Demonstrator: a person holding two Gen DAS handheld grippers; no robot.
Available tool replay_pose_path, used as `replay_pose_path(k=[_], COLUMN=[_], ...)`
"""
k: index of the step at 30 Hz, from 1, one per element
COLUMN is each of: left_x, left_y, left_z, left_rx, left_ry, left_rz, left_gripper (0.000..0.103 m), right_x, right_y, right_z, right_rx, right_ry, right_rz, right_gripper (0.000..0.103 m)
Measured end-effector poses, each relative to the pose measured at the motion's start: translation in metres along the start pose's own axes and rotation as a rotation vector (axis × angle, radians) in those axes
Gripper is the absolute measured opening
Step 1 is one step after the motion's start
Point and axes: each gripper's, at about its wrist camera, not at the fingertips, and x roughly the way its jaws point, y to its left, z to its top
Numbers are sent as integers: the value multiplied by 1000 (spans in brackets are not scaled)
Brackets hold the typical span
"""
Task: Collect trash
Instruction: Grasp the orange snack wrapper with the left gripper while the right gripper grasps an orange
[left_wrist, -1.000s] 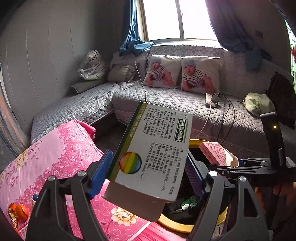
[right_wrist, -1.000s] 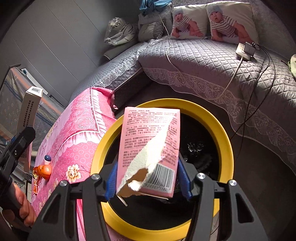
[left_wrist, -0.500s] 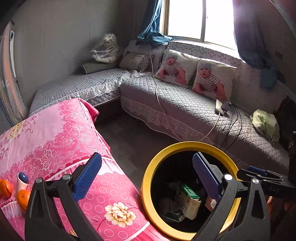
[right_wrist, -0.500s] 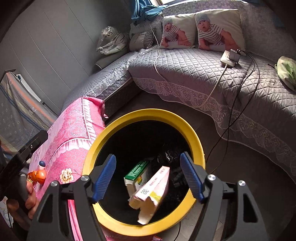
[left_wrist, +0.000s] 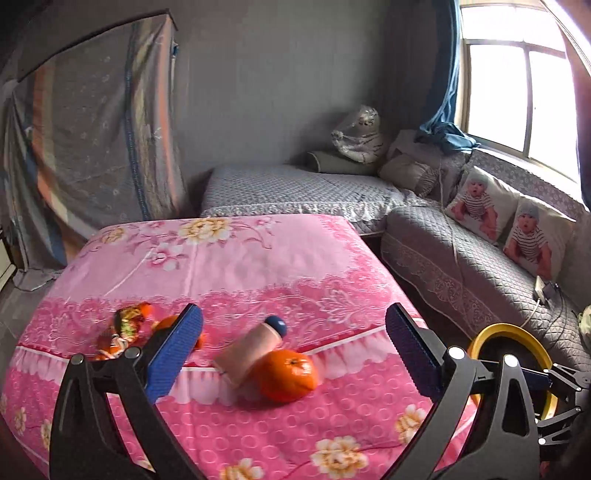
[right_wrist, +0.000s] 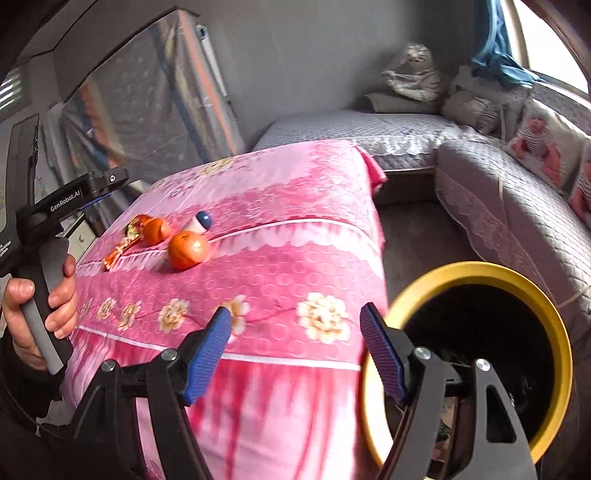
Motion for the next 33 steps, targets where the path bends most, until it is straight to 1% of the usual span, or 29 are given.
replay_pose_path(k=[2,4,5,7,10,12,14,16,17,19,20,21,24,26,28,30,31,32,33], left_x=[-7,-11,-11,-11,-10,-6,2,12,18,28,34,39,57,74,91,106,113,120,127], left_y=[40,77,94,122,149,162,173,183,185,191,193,194,195,194,192,192,193,193,194], left_z=[-6,-13,-17,-25,-39,-47,-52,-57,-57,-58,-58,-57,-52,-48,-43,-38,-36,-35,-35], left_rx=[-4,-14,-25,-40,-28,-21,-31,-40,-46,-57,-60,-61,-54,-26,0,12,15,21,19], left_ry=[-21,-20,-8,31,74,115,164,197,210,235,247,253,279,305,339,362,375,392,421], left_rz=[115,194,220,260,310,310,280,274,274,264,263,260,228,203,205,195,186,181,184], left_gripper=[95,95,95,95,95,95,95,95,95,95,95,95,95,95,94,94,90,71,65], right_x=[27,54,70,97,135,154,171,186,191,192,189,185,160,144,125,108,100,93,87], right_y=[35,62,73,92,112,115,119,121,120,118,119,118,114,107,101,97,95,93,91], right_z=[17,31,38,48,62,67,72,75,76,77,77,76,70,67,63,58,55,53,51], right_rx=[-96,-163,-193,-252,-288,-293,-303,-281,-259,-225,-221,-212,-192,-164,-136,-121,-111,-95,-82], right_ry=[26,65,90,125,187,213,243,280,301,309,308,303,284,272,261,236,229,225,224], right_rz=[22,46,51,31,24,6,-14,-4,8,22,35,55,101,139,167,175,187,203,219], right_gripper=[69,69,69,69,69,69,69,68,65,50,45,42,40,40,40,40,40,40,41])
